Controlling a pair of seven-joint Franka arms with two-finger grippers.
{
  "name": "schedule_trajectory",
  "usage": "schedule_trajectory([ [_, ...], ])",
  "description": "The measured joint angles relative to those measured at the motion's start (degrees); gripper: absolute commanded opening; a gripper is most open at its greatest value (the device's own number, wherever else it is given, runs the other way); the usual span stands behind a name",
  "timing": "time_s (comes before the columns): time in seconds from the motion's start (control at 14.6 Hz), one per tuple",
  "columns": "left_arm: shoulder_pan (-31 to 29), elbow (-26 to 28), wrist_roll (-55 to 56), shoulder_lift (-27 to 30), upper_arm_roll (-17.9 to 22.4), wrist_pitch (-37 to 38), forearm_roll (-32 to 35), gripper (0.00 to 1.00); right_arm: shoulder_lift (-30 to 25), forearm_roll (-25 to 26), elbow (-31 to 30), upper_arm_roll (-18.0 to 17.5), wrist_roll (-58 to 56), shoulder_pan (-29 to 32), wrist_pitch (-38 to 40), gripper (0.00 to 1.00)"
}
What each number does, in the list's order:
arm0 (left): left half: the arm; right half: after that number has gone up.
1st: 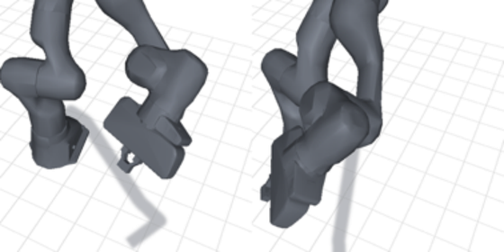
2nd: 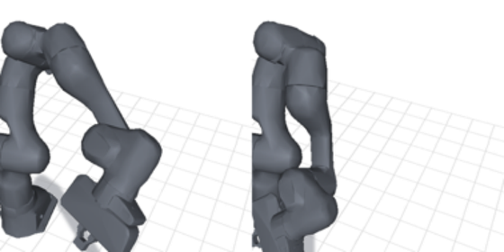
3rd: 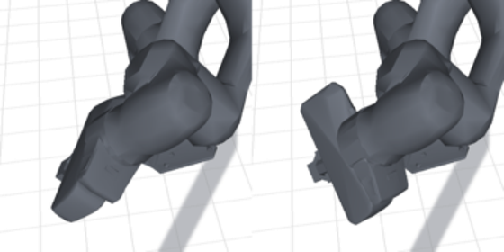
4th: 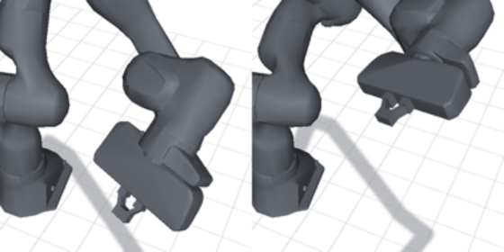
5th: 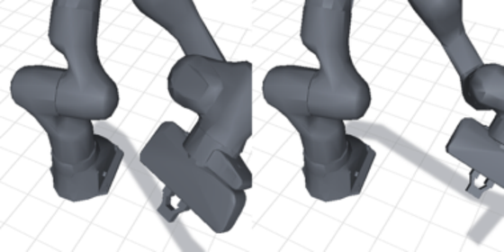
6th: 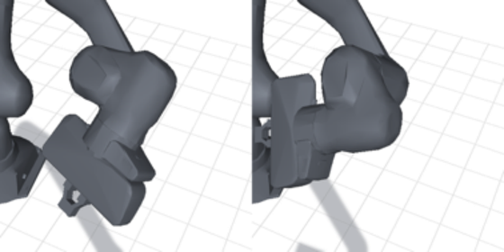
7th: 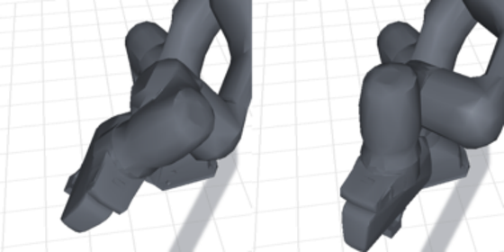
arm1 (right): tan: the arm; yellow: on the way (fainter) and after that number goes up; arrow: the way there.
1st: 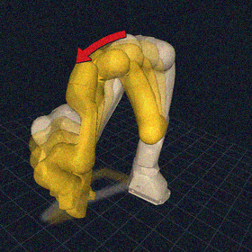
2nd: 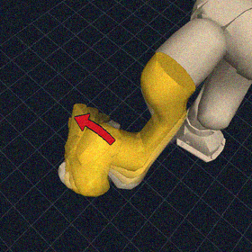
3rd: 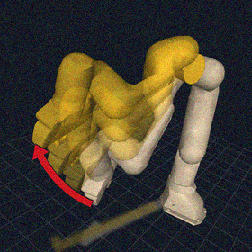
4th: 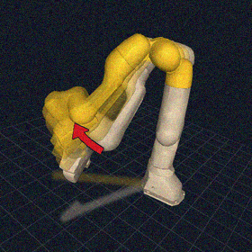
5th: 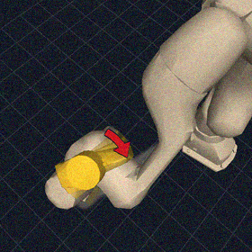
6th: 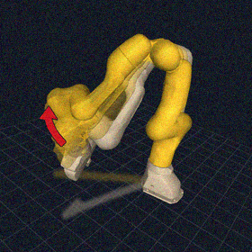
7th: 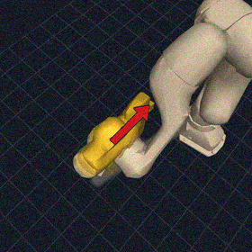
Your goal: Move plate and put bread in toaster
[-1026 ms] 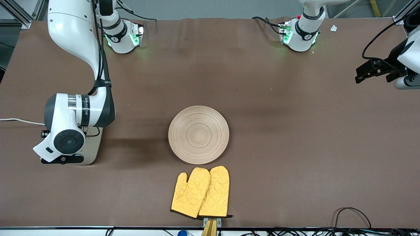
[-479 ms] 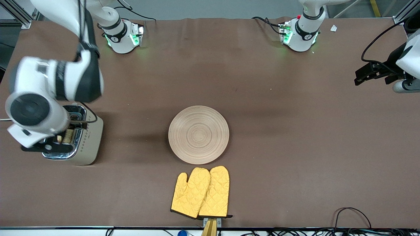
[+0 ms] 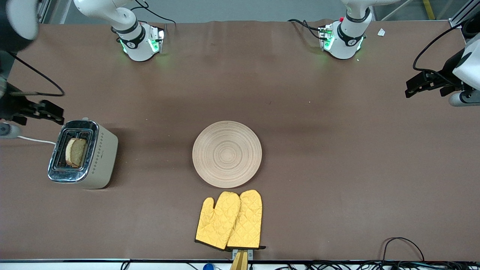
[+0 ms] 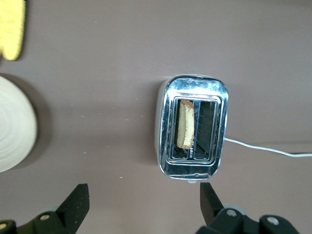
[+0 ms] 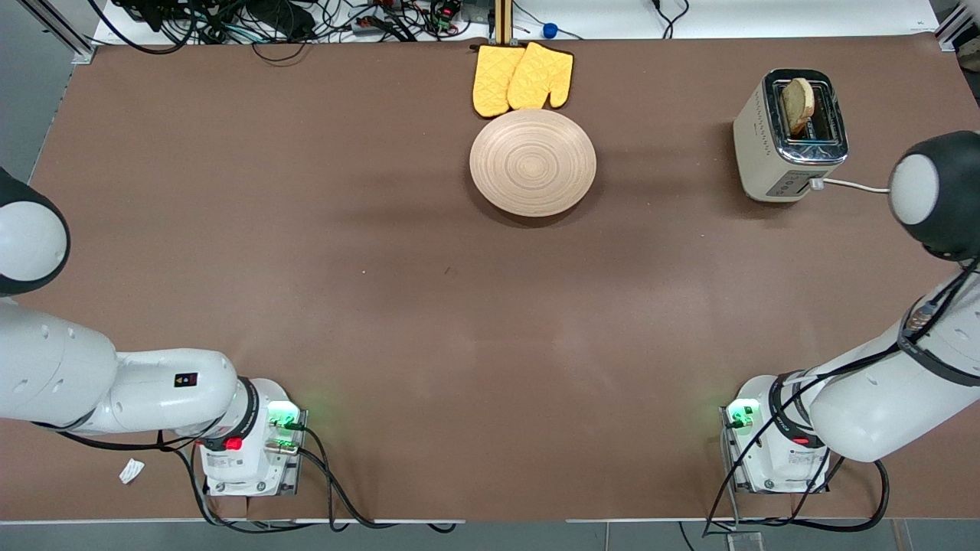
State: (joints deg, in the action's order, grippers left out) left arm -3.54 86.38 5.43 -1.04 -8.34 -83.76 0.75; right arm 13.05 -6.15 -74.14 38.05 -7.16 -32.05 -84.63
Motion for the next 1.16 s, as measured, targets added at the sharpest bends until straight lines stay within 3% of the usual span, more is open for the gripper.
schedule_trajectory([
  [0.14,0.0,0.0,0.0,0.0,0.0,0.0,0.0,1.0,-2.7,-1.4,-1.2,-0.7,-1.4,2.8,0.4,1.0],
  [0.21,0.0,0.0,0.0,0.0,0.0,0.0,0.0,1.0,-3.8,-1.5,-1.7,-3.2,-1.6,5.8,1.0,1.0],
  [0.55,0.2,-0.4,0.0,0.0,-0.1,-0.1,0.0,1.0,-6.9,-1.4,-3.5,-24.4,-1.9,28.0,2.5,1.0],
  [0.75,0.6,-0.6,0.0,0.0,-0.1,-0.1,0.0,1.0,-7.8,1.4,-3.6,-33.7,-1.8,34.4,3.5,1.0],
  [1.16,0.6,-0.7,0.1,0.0,-0.2,-0.1,0.0,1.0,-9.1,7.7,-3.7,-36.4,3.6,31.9,4.1,1.0],
])
